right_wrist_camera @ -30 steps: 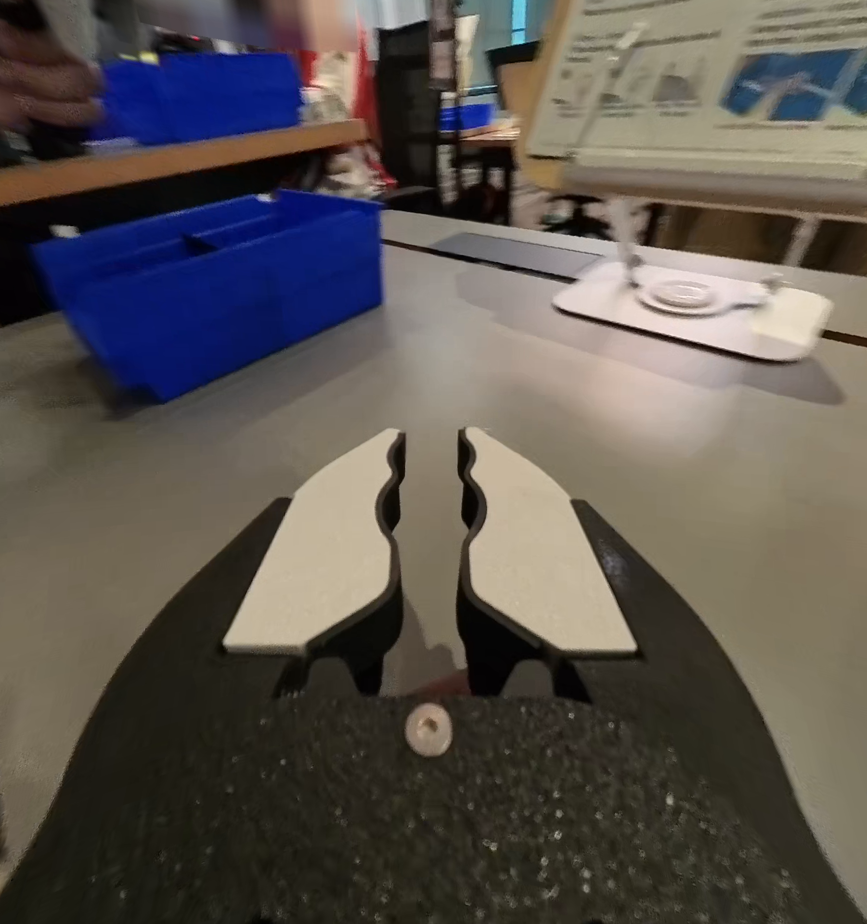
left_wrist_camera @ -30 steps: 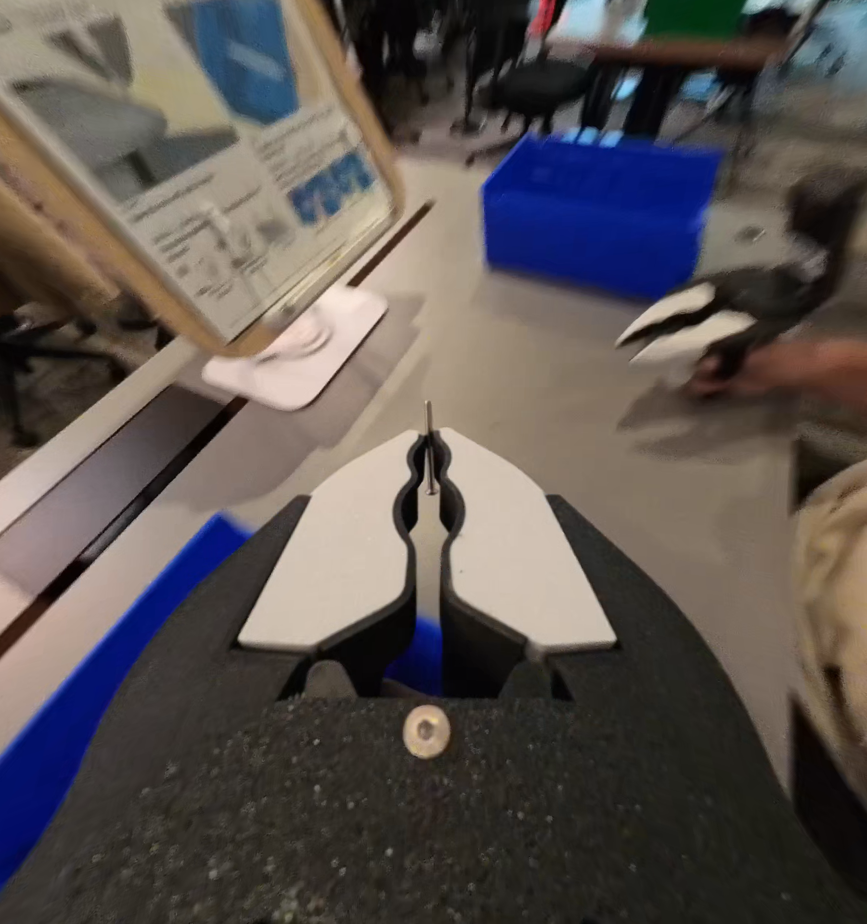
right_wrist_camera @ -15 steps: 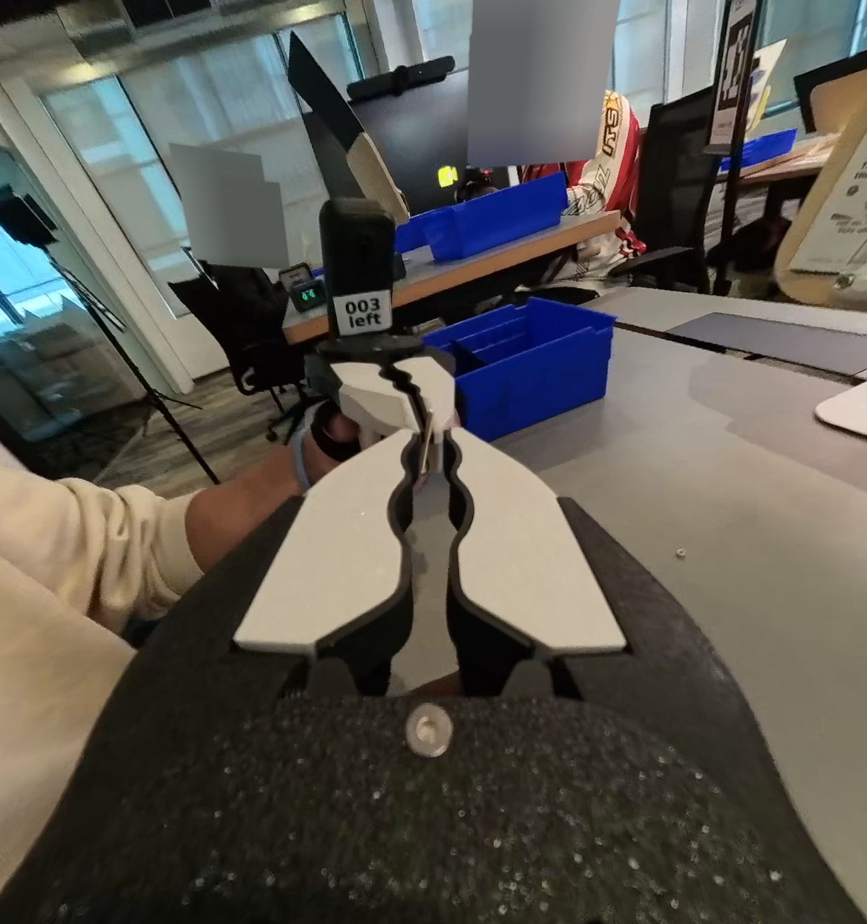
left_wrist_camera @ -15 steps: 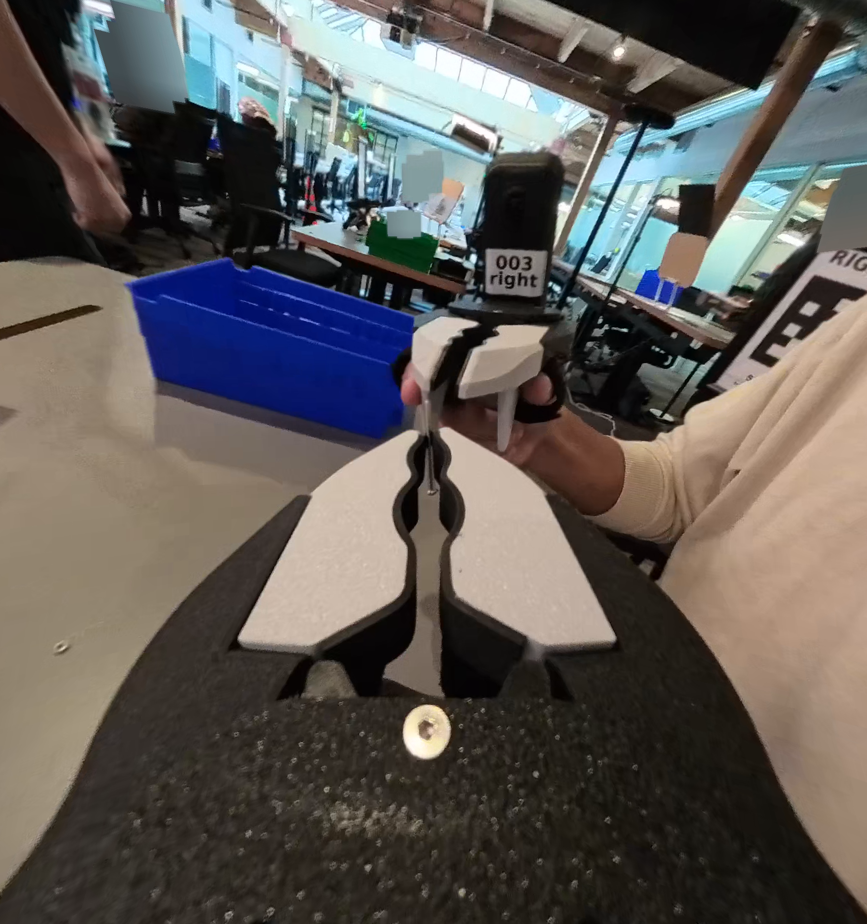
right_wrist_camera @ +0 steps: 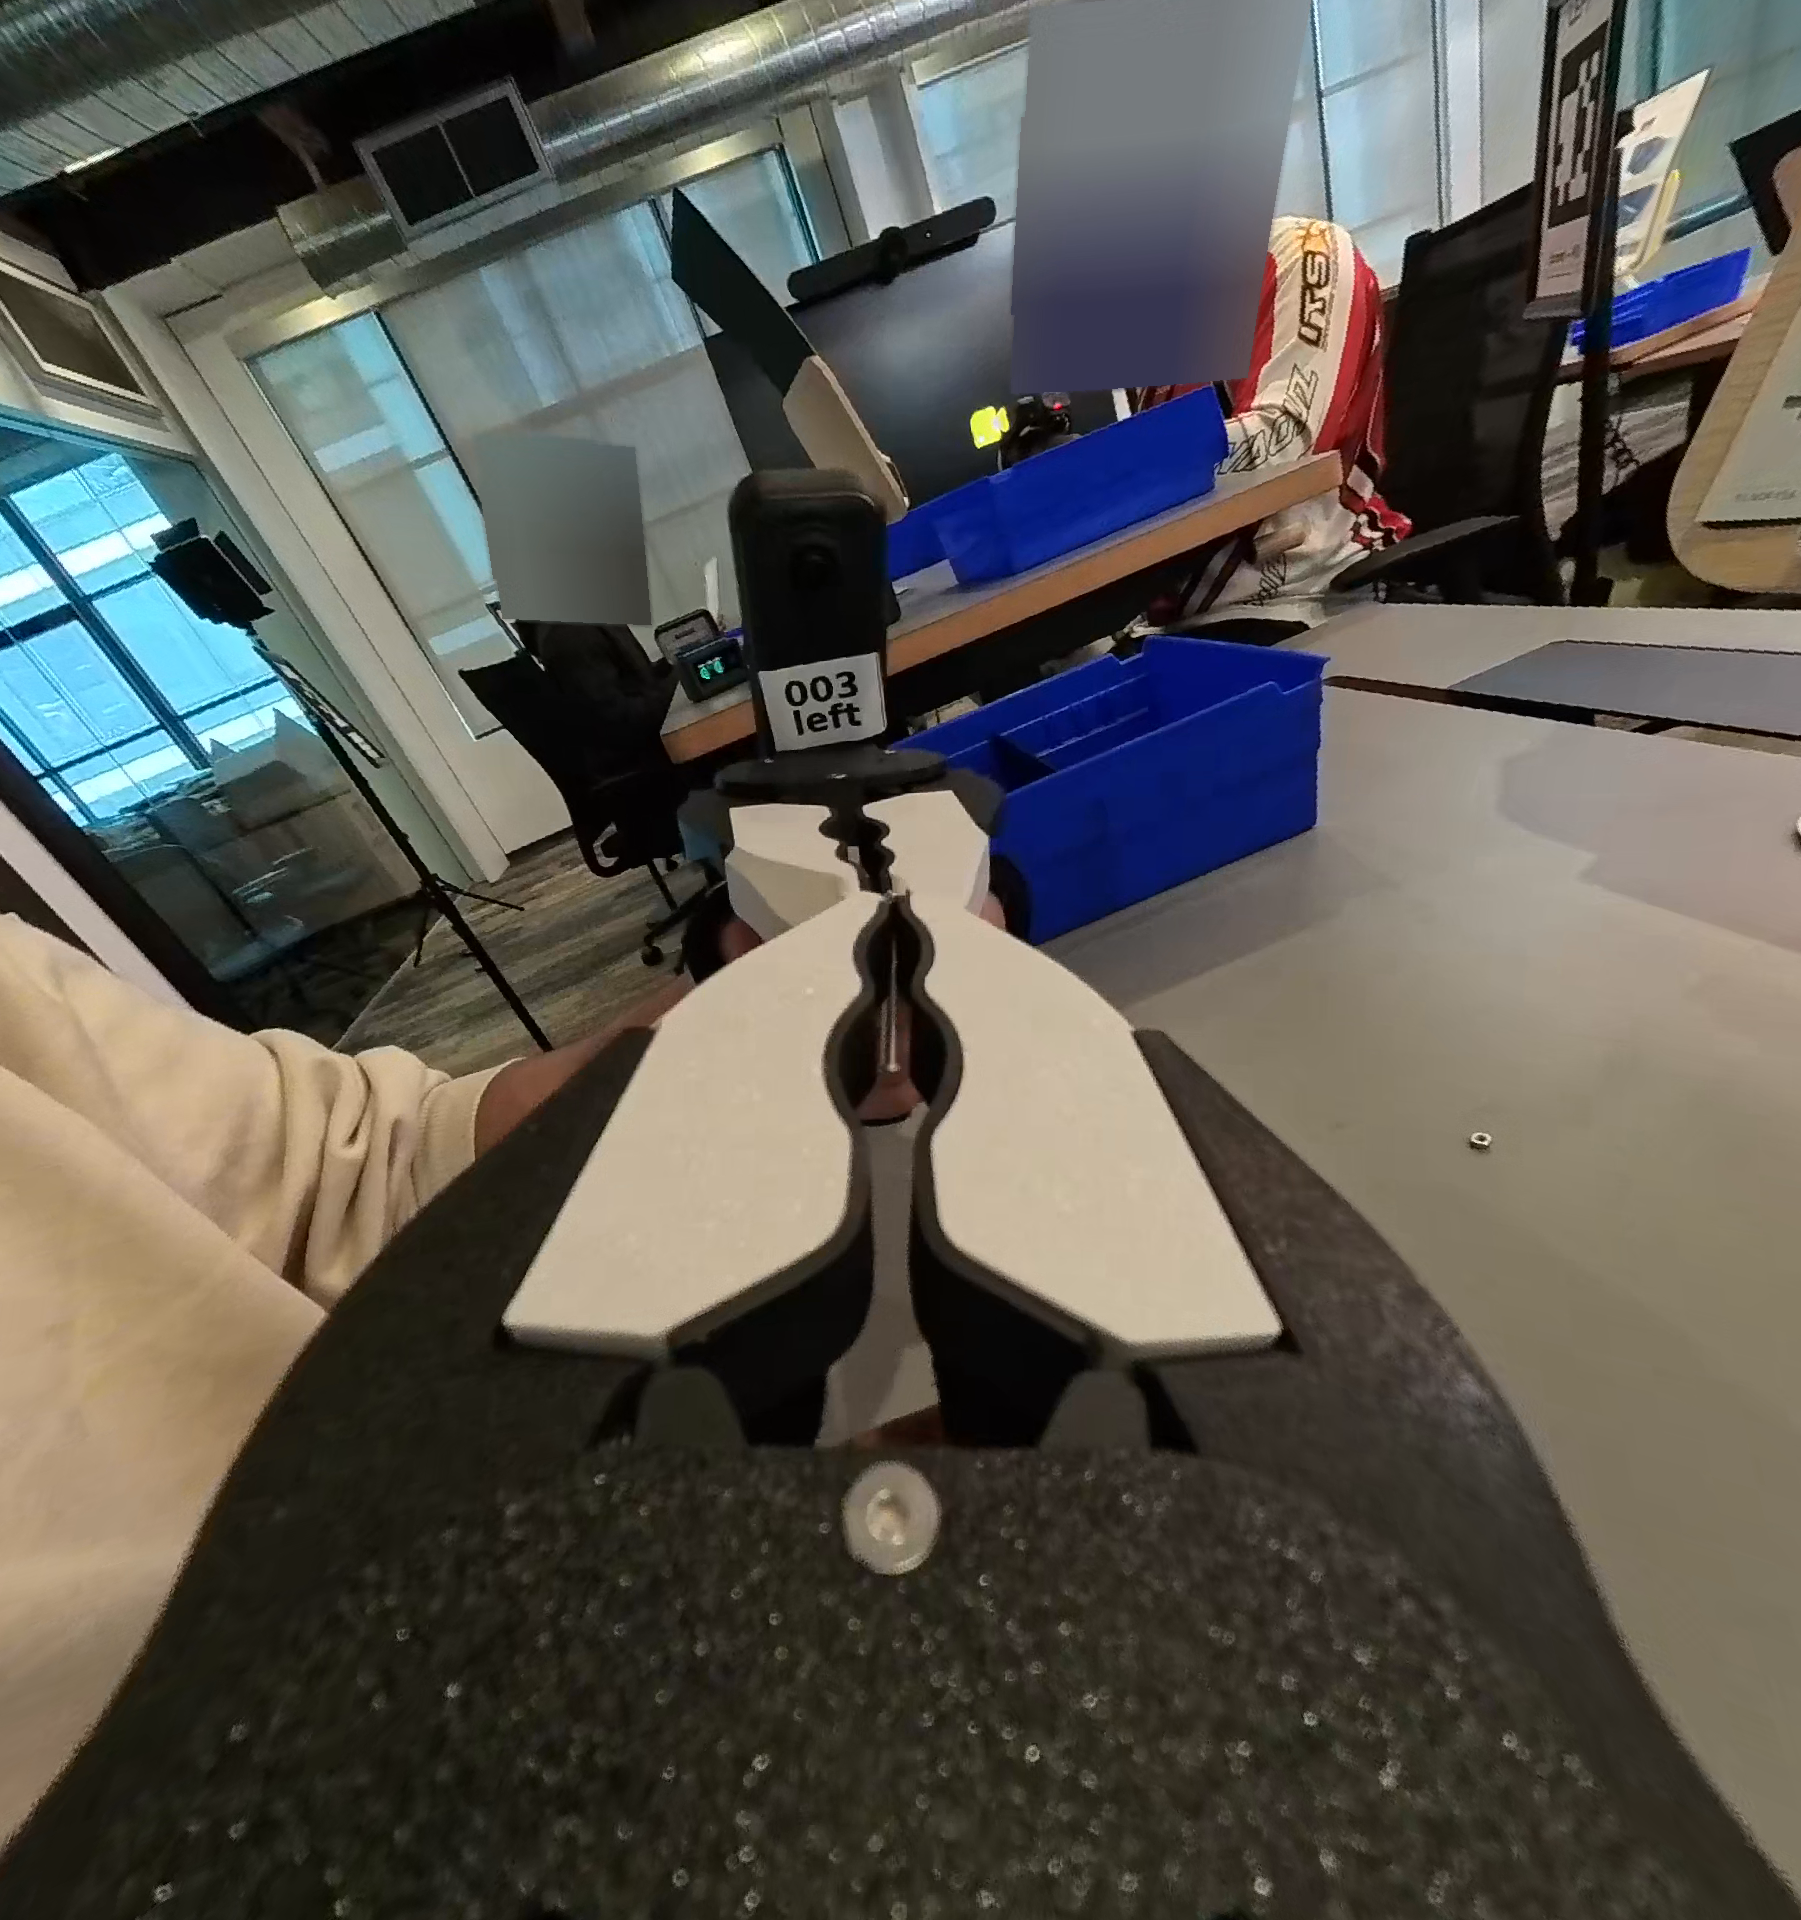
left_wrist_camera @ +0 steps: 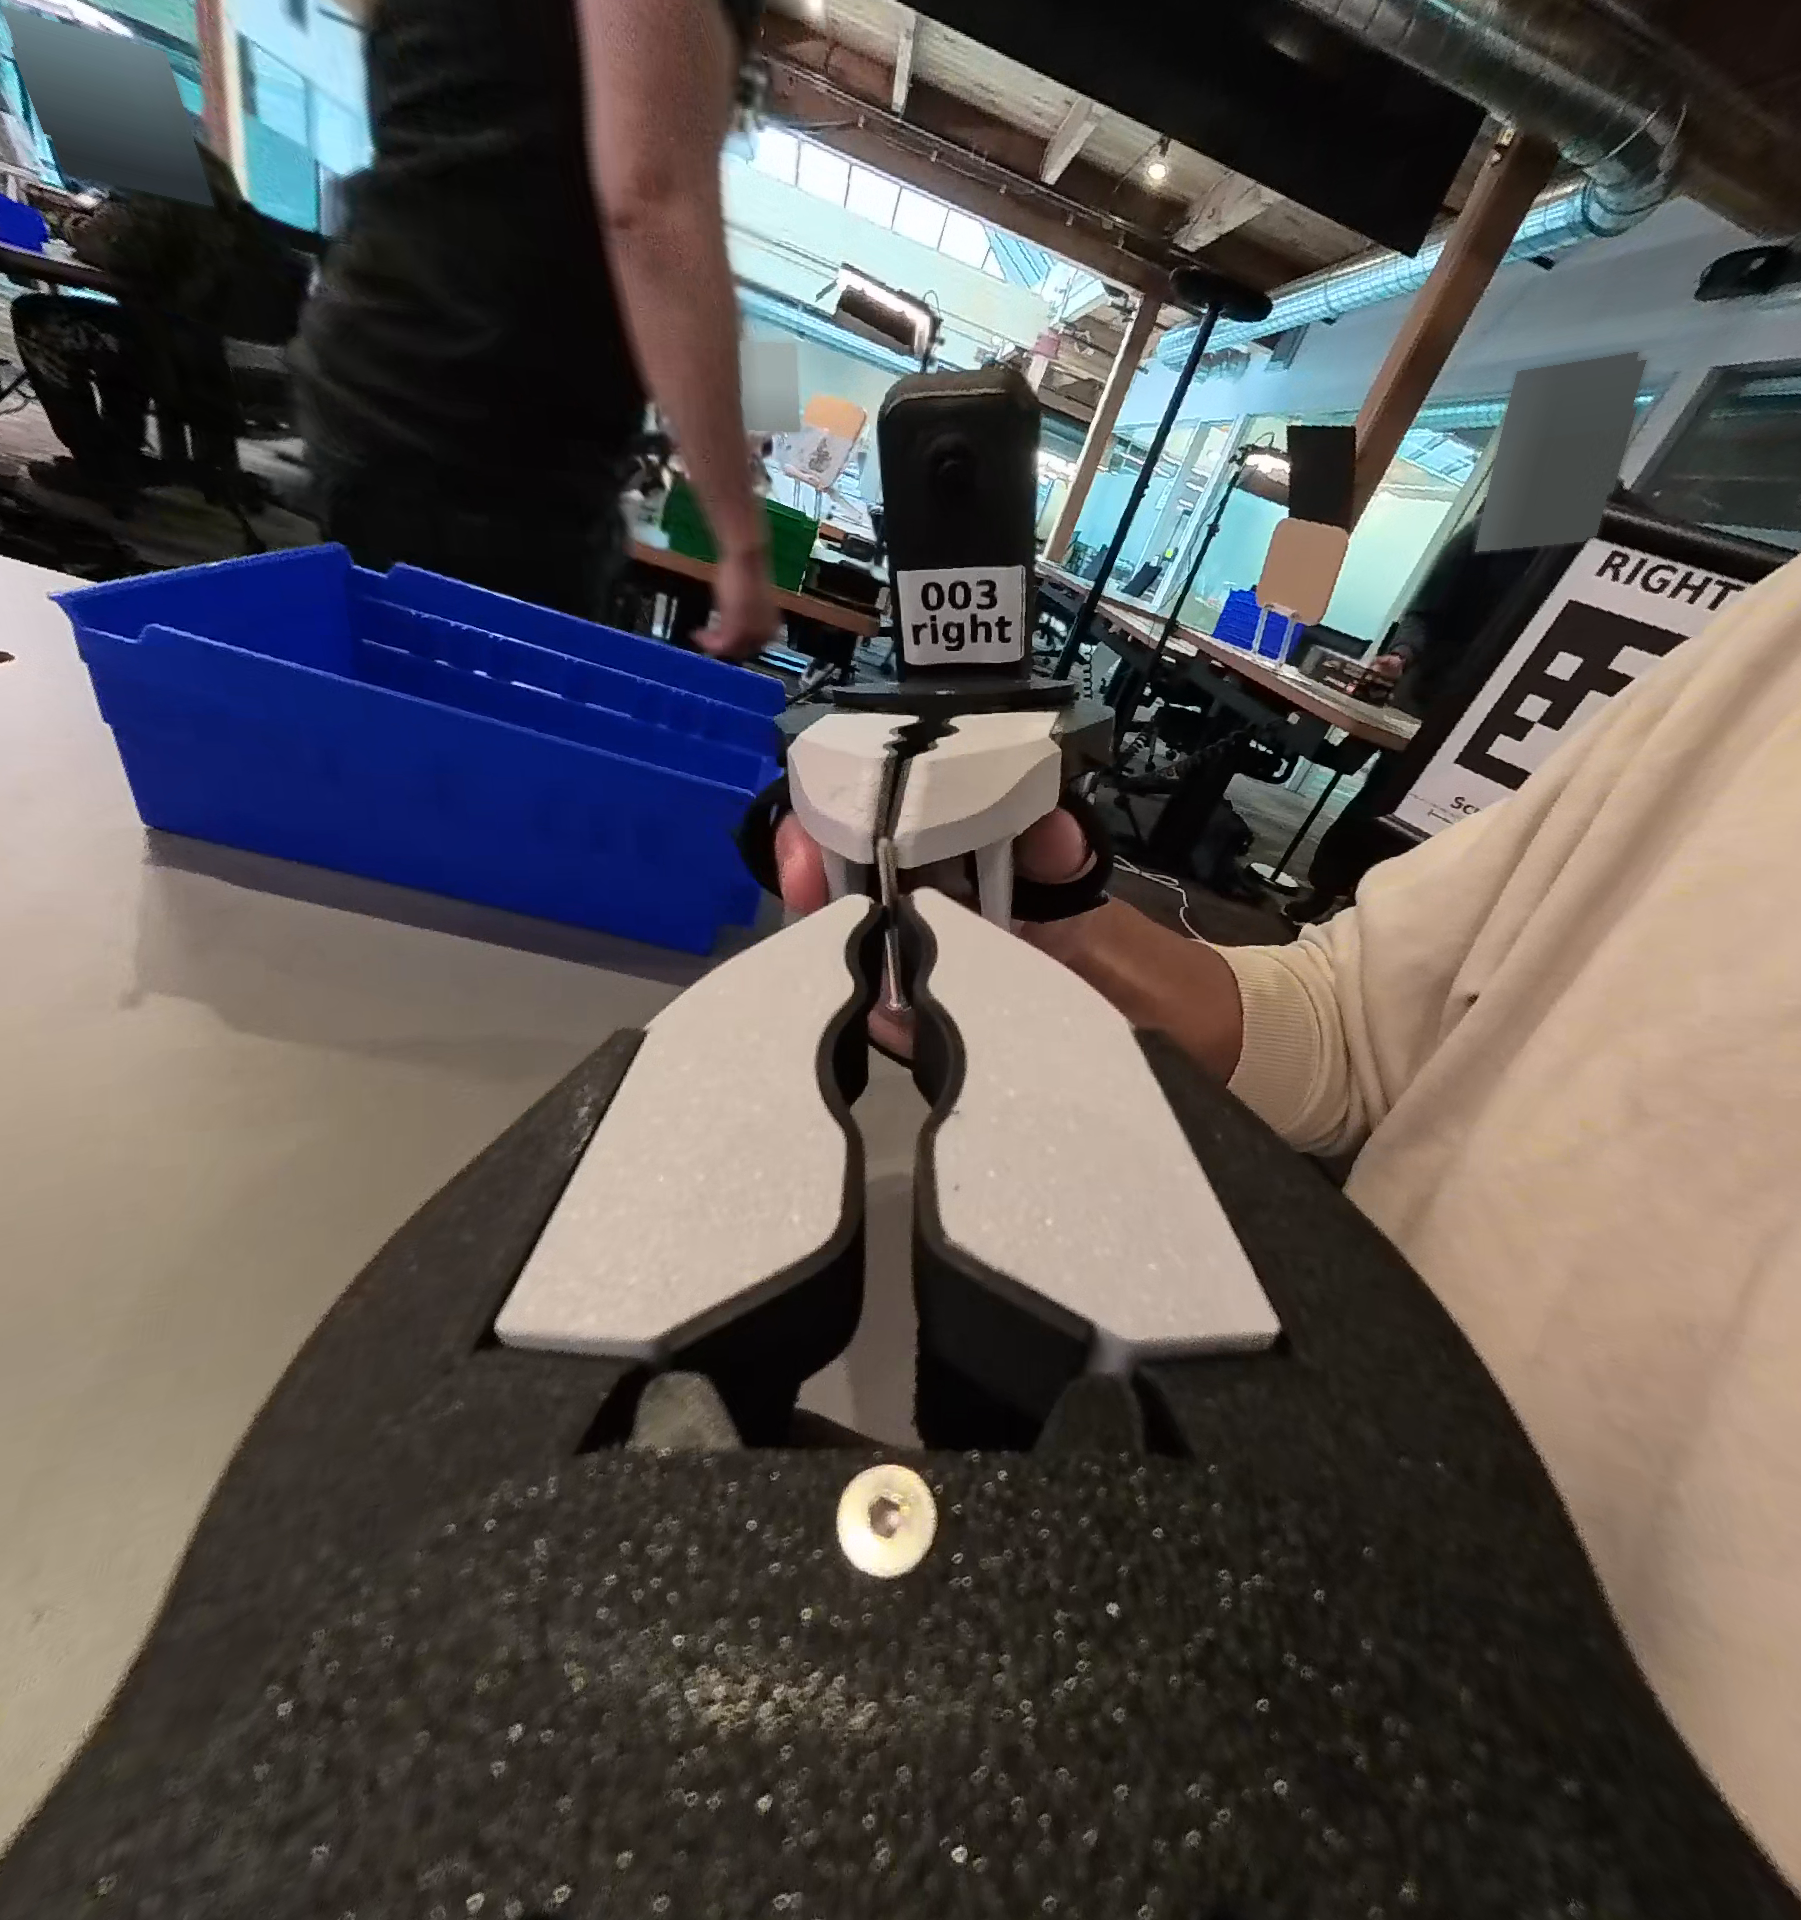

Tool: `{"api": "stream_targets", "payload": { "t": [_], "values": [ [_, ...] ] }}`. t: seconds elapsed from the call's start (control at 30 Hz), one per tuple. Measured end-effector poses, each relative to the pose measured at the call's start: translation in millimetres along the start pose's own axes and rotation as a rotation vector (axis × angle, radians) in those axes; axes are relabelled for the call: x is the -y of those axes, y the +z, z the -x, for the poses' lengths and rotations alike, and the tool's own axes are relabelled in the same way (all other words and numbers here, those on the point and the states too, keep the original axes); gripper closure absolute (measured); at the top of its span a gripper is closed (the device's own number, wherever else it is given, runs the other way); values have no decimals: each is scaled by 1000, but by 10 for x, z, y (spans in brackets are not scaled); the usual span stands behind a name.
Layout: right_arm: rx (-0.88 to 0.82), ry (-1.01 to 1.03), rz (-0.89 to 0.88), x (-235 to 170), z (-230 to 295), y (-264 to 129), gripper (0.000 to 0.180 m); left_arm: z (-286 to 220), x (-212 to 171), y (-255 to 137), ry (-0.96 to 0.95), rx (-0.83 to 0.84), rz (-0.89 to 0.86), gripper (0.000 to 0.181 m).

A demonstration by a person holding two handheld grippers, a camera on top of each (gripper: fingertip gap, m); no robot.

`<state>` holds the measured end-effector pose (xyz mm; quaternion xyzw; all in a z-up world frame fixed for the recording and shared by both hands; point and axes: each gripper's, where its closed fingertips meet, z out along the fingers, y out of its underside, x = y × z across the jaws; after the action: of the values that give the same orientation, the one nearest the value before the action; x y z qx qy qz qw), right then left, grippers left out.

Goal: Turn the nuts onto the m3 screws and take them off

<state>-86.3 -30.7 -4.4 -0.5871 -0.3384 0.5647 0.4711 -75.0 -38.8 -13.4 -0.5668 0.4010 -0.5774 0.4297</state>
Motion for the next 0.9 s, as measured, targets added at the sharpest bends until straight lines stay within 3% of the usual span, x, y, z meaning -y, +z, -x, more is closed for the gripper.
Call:
{"api": "stream_targets", "payload": {
  "t": [0.13,0.23,0.37,0.57,0.67,0.9],
  "values": [
    [-3,-1,-17,-6,2,-23,180,-4,-25,15,5,3,21,179],
    [-2,-2,10,-36,24,-11,166,-21,-35,12,12,-1,36,179],
    [3,-16,18,-38,58,22,177,-56,-33,14,31,-1,50,179],
    [25,-1,2,-6,96,22,178,-94,-10,-17,41,6,32,178],
    [36,30,-38,74,90,-25,178,-61,-62,-55,48,43,47,158],
    [59,22,-21,67,173,84,178,-145,-218,-2,84,33,98,153]
  ]
}}
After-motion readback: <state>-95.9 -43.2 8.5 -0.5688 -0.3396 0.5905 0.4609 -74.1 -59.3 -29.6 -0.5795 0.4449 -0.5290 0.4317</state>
